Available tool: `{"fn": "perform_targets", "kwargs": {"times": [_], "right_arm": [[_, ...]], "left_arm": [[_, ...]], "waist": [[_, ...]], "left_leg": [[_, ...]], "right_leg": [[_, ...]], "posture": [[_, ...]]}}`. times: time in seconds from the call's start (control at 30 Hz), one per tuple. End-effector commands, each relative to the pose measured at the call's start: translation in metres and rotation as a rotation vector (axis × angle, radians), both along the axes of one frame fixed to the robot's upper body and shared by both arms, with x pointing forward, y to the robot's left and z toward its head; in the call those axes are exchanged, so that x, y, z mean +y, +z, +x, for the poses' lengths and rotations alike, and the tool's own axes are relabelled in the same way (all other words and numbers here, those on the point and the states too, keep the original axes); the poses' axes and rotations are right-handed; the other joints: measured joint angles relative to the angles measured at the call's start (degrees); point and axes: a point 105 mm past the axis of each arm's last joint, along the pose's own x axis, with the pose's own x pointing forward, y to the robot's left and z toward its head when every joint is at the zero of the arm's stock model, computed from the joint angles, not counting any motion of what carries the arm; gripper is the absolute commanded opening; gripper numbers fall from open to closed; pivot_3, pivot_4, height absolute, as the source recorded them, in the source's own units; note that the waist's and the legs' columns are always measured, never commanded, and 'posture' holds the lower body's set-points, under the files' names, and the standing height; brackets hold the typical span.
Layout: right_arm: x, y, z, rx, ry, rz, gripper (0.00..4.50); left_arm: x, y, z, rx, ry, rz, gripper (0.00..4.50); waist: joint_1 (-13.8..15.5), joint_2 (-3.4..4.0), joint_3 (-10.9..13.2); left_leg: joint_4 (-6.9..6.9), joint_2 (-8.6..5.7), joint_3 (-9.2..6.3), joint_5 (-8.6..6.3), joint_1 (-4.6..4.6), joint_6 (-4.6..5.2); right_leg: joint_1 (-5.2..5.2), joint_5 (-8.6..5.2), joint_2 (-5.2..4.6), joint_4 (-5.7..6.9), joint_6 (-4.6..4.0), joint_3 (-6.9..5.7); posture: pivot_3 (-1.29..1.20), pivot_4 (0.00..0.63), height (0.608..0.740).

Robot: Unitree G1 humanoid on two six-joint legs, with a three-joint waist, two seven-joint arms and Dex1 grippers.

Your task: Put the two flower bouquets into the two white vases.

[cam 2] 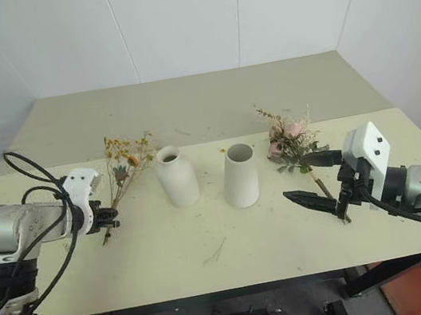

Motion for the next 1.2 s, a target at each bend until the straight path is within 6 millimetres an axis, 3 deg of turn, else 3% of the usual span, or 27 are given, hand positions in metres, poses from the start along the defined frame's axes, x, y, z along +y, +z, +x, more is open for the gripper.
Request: {"fn": "perform_targets", "kwargs": {"times": [0.03, 0.3, 0.57, 0.7, 0.83, 1.2], "right_arm": [[0.001, 0.013, -0.001, -0.056, 0.010, 0.016, 4.50], [0.004, 0.017, -0.001, -0.071, 0.021, 0.030, 4.50], [0.009, 0.018, 0.001, -0.088, 0.027, 0.039, 4.50], [0.010, 0.019, 0.000, -0.096, 0.026, 0.045, 4.50], [0.010, 0.018, -0.002, -0.099, 0.021, 0.048, 4.50], [0.009, 0.019, -0.005, -0.102, 0.005, 0.064, 4.50]], "left_arm": [[-0.005, 0.060, 0.006, -0.264, -0.072, -0.131, 0.08], [-0.042, 0.143, -0.012, -0.676, -0.464, -0.331, 0.08], [-0.080, 0.177, -0.008, -0.852, -0.657, -0.442, 0.08], [-0.100, 0.179, 0.000, -0.861, -0.710, -0.496, 0.08], [-0.117, 0.169, 0.010, -0.830, -0.746, -0.500, 0.08], [-0.120, 0.137, 0.010, -0.748, -0.798, -0.431, 0.08]], "waist": [[0.06, -0.02, 0.01], [0.03, -0.05, 0.03], [0.15, -0.06, 0.03], [0.07, -0.06, 0.03], [-0.08, -0.06, 0.03], [-0.20, -0.06, 0.03]], "left_leg": [[0.00, 0.00, 0.00, 0.00, -0.01, 0.00], [0.00, -0.01, 0.01, 0.00, -0.01, 0.00], [0.05, -0.04, 0.00, 0.00, -0.02, 0.00], [0.05, -0.04, 0.00, 0.00, -0.03, 0.00], [0.05, -0.04, 0.00, 0.00, -0.03, 0.00], [0.04, -0.03, 0.00, 0.00, -0.03, 0.00]], "right_leg": [[0.00, 0.00, 0.00, 0.00, 0.00, -0.01], [0.01, 0.00, -0.03, -0.01, 0.01, -0.03], [0.07, 0.02, -0.04, -0.03, 0.04, -0.04], [0.06, 0.03, -0.04, -0.05, 0.06, -0.03], [0.06, 0.03, -0.03, -0.05, 0.06, -0.03], [0.03, 0.03, -0.02, -0.03, 0.06, -0.01]], "posture": [[0.00, 0.150, 0.740], [0.00, 0.150, 0.740], [0.00, 0.150, 0.740], [0.00, 0.150, 0.740], [0.00, 0.150, 0.740], [0.00, 0.150, 0.740]]}}
